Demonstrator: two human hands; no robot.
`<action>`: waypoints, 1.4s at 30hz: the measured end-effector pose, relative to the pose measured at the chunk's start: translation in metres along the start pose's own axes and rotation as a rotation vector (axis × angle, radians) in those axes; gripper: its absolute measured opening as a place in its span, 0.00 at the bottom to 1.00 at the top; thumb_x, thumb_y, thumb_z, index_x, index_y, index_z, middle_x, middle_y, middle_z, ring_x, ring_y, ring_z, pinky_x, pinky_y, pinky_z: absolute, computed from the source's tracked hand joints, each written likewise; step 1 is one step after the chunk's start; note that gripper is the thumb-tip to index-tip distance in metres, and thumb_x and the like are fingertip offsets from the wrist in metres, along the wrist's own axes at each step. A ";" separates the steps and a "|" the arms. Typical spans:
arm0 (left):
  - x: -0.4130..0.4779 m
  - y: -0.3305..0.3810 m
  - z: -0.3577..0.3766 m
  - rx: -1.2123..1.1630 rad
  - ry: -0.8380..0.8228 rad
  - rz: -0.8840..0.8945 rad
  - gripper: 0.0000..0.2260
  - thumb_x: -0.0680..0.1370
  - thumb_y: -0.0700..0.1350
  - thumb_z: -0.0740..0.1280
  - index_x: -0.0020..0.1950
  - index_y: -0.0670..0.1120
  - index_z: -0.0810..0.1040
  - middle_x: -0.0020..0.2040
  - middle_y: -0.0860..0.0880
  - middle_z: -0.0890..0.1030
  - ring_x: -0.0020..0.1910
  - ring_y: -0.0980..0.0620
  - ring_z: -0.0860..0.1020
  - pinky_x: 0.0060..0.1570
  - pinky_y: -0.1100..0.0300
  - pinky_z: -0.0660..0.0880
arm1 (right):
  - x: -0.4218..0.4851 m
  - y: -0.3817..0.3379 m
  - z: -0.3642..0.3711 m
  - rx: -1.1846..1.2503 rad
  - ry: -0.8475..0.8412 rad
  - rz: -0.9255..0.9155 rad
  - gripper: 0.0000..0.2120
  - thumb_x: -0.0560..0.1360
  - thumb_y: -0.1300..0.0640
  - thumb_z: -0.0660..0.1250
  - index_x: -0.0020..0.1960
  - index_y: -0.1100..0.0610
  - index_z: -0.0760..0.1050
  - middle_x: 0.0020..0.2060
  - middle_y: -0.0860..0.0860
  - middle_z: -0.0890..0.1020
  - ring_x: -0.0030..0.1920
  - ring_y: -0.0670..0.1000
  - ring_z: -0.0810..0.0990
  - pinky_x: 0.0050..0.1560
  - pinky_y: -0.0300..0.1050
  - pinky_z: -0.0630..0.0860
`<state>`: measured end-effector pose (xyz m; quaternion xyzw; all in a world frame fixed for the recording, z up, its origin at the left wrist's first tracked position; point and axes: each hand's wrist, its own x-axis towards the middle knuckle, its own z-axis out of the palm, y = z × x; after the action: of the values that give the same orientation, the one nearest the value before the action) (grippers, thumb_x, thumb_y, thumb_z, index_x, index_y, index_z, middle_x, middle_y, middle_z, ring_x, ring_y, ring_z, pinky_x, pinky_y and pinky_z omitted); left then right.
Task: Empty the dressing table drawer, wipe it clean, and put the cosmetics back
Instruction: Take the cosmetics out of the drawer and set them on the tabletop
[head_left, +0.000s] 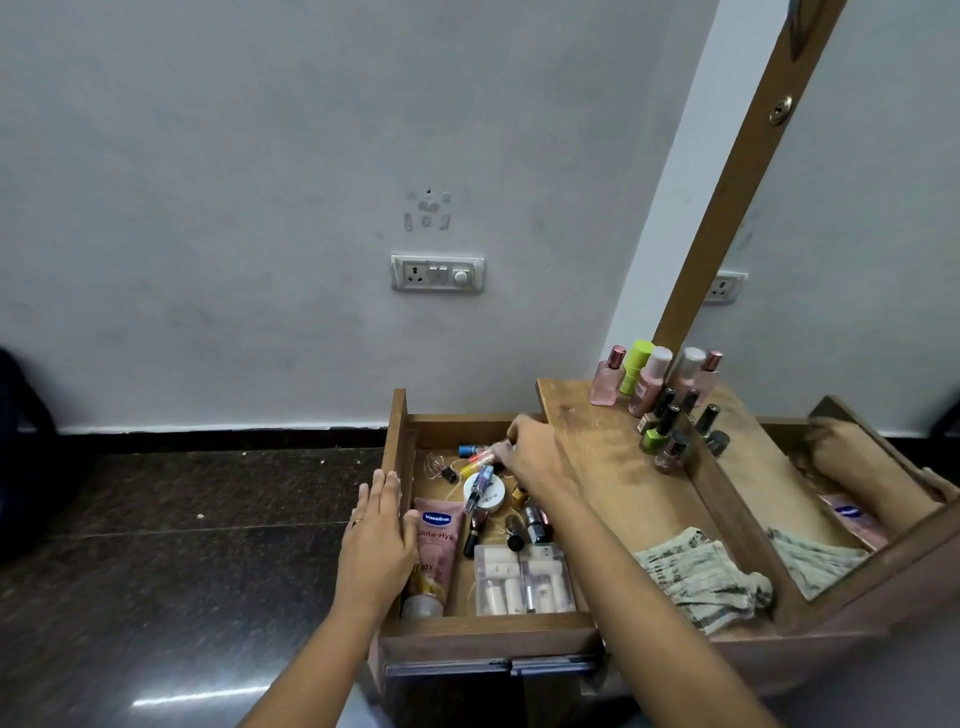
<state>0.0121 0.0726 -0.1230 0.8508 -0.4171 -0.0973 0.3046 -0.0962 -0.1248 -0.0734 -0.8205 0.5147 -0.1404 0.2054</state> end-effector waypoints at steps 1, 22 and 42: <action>0.000 0.000 0.000 0.005 -0.001 0.001 0.26 0.83 0.52 0.54 0.79 0.47 0.54 0.79 0.50 0.52 0.78 0.51 0.49 0.74 0.52 0.54 | -0.008 -0.007 0.001 -0.101 -0.089 0.006 0.13 0.73 0.52 0.70 0.55 0.58 0.76 0.48 0.54 0.81 0.48 0.55 0.81 0.43 0.44 0.75; 0.002 -0.001 0.003 0.013 -0.002 -0.014 0.26 0.82 0.53 0.55 0.79 0.48 0.54 0.79 0.51 0.52 0.78 0.51 0.48 0.74 0.51 0.55 | -0.016 0.004 0.005 -0.413 -0.094 -0.140 0.13 0.77 0.71 0.59 0.57 0.60 0.75 0.52 0.57 0.81 0.53 0.57 0.81 0.47 0.48 0.78; 0.002 -0.001 0.004 0.029 0.001 -0.026 0.27 0.82 0.54 0.55 0.79 0.49 0.53 0.79 0.51 0.51 0.78 0.50 0.48 0.74 0.50 0.56 | 0.035 0.031 -0.141 -0.237 0.241 0.099 0.06 0.75 0.62 0.66 0.49 0.63 0.78 0.47 0.59 0.81 0.49 0.62 0.81 0.45 0.51 0.78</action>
<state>0.0124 0.0694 -0.1265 0.8605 -0.4073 -0.0949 0.2910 -0.1680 -0.1953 0.0359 -0.7898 0.5883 -0.1658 0.0509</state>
